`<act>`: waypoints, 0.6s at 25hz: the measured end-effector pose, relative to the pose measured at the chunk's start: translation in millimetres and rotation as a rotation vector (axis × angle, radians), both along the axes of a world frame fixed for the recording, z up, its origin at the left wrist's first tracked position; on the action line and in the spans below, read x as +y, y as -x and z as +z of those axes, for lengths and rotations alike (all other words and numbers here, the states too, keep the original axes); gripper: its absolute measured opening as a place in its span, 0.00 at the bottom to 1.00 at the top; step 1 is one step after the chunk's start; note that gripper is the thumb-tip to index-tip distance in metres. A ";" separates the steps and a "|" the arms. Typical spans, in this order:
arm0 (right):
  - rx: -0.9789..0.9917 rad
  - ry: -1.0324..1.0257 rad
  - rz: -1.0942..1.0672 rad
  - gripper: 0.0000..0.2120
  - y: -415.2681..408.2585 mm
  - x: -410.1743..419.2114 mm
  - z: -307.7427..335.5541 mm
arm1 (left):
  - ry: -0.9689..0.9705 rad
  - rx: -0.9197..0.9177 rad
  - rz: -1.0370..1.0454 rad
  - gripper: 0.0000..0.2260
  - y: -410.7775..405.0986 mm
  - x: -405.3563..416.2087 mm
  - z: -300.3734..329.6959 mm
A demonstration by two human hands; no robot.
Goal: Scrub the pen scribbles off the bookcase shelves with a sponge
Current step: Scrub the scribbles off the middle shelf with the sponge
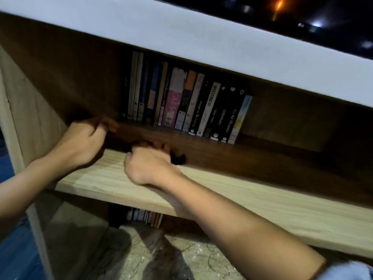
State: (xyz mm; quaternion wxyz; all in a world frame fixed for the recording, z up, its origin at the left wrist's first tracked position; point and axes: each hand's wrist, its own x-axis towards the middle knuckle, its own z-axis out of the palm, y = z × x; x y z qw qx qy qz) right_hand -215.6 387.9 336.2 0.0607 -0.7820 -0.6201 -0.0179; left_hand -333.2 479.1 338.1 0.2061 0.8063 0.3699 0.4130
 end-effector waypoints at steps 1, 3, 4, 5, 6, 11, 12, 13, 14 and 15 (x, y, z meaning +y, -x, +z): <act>-0.021 -0.047 0.101 0.19 18.5 -22.7 0.2 | 0.021 -0.039 0.001 0.17 1.0 -5.6 3.0; -0.011 -0.103 0.204 0.21 6.4 -71.0 -2.4 | 0.048 -0.035 -0.011 0.20 3.5 -11.4 5.9; 0.024 -0.088 0.175 0.21 -13.1 -95.4 -4.9 | 0.051 -0.022 -0.028 0.20 6.2 -12.0 5.1; 0.036 -0.085 0.089 0.21 -34.4 -120.1 -7.1 | 0.058 0.003 -0.047 0.20 10.4 -13.5 3.8; 0.017 -0.102 -0.047 0.21 -51.9 -142.0 -8.2 | 0.044 0.047 -0.069 0.19 16.3 -14.3 1.2; -0.224 -0.150 -0.393 0.21 -21.1 -144.8 -11.3 | 0.086 0.421 -0.177 0.18 46.7 -20.8 16.2; -0.234 -0.150 -0.308 0.20 4.9 -129.3 -12.0 | 0.090 0.459 -0.171 0.19 51.1 -23.6 24.4; -0.248 -0.153 -0.209 0.18 32.7 -111.9 -12.6 | 0.078 0.473 -0.155 0.20 54.5 -26.3 32.7; -0.285 -0.161 -0.117 0.18 62.1 -93.6 -14.9 | 0.057 0.475 -0.137 0.21 58.0 -29.5 39.5; -0.331 -0.180 -0.056 0.19 90.3 -74.0 -20.9 | 0.035 0.470 -0.120 0.21 59.6 -32.6 43.9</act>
